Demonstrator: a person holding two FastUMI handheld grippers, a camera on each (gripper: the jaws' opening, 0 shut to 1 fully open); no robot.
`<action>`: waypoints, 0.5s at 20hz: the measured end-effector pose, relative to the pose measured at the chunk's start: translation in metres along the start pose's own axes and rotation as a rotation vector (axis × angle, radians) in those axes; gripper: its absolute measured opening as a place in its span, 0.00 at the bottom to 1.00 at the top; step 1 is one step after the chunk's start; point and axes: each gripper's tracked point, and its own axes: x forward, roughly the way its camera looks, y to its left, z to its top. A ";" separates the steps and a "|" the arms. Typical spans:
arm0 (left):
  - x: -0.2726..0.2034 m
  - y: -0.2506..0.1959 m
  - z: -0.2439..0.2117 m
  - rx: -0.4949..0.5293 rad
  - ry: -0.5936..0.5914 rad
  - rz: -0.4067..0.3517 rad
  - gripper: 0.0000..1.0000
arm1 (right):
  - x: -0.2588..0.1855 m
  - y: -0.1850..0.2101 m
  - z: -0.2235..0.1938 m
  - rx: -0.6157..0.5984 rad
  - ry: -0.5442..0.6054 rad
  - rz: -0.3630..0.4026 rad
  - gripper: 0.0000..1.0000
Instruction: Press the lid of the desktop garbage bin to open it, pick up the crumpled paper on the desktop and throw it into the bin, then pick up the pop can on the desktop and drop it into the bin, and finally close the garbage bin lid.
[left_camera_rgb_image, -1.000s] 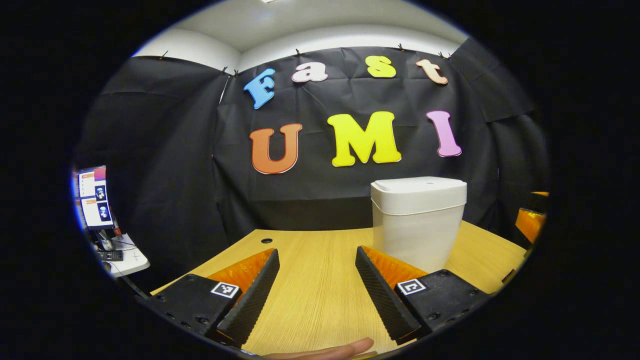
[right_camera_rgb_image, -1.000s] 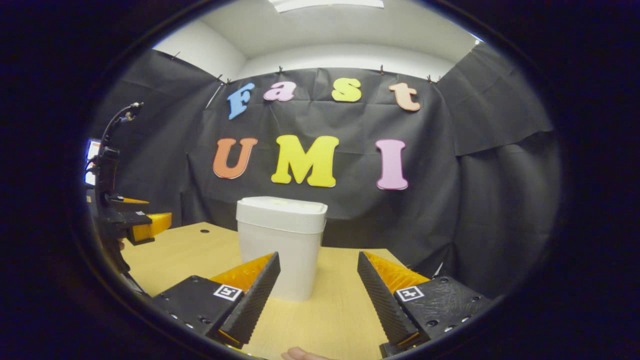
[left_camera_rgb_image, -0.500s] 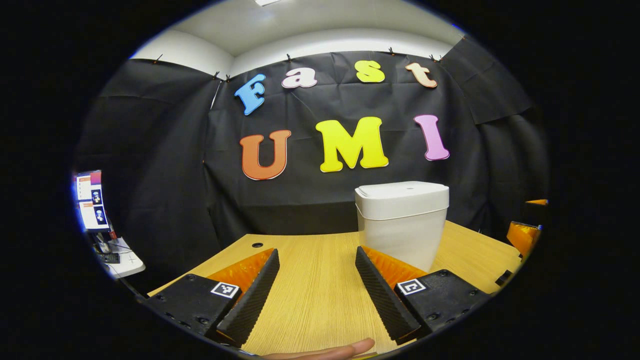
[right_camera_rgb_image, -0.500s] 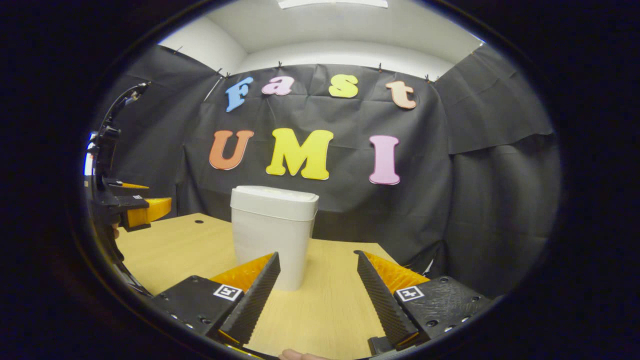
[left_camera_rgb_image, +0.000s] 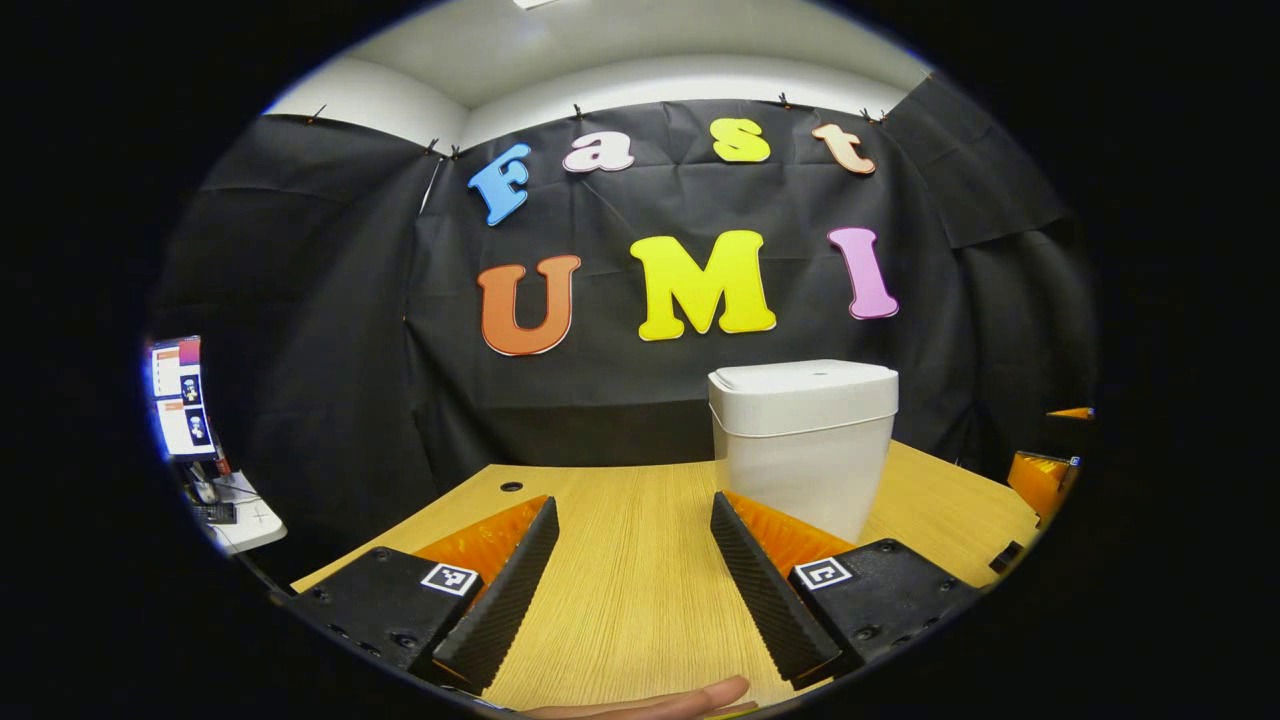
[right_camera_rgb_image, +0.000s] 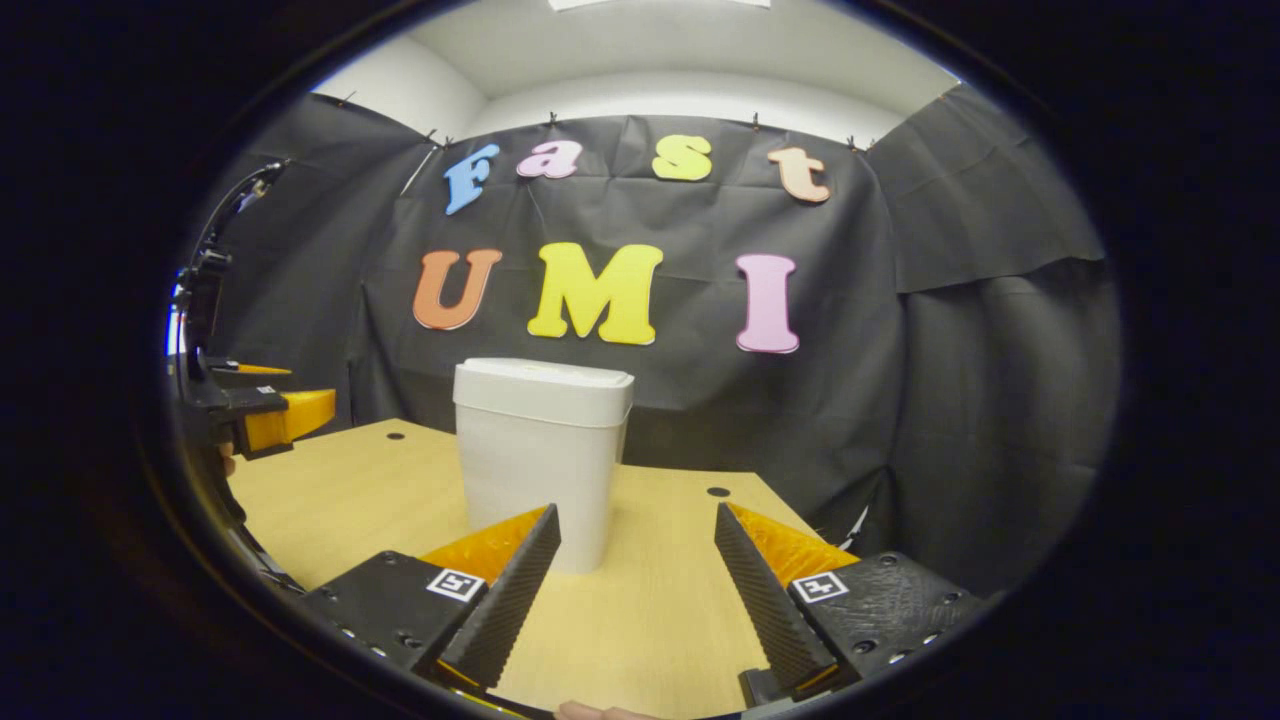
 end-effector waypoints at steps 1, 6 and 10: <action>0.000 0.000 0.000 0.001 -0.001 0.000 0.99 | 0.001 -0.001 -0.002 -0.001 0.004 -0.003 0.98; 0.000 -0.001 -0.003 0.001 0.006 -0.002 0.99 | 0.001 -0.007 -0.003 0.007 0.007 -0.009 0.96; 0.000 -0.003 -0.004 0.009 0.009 -0.004 0.99 | 0.003 -0.012 -0.009 0.012 0.019 -0.017 0.95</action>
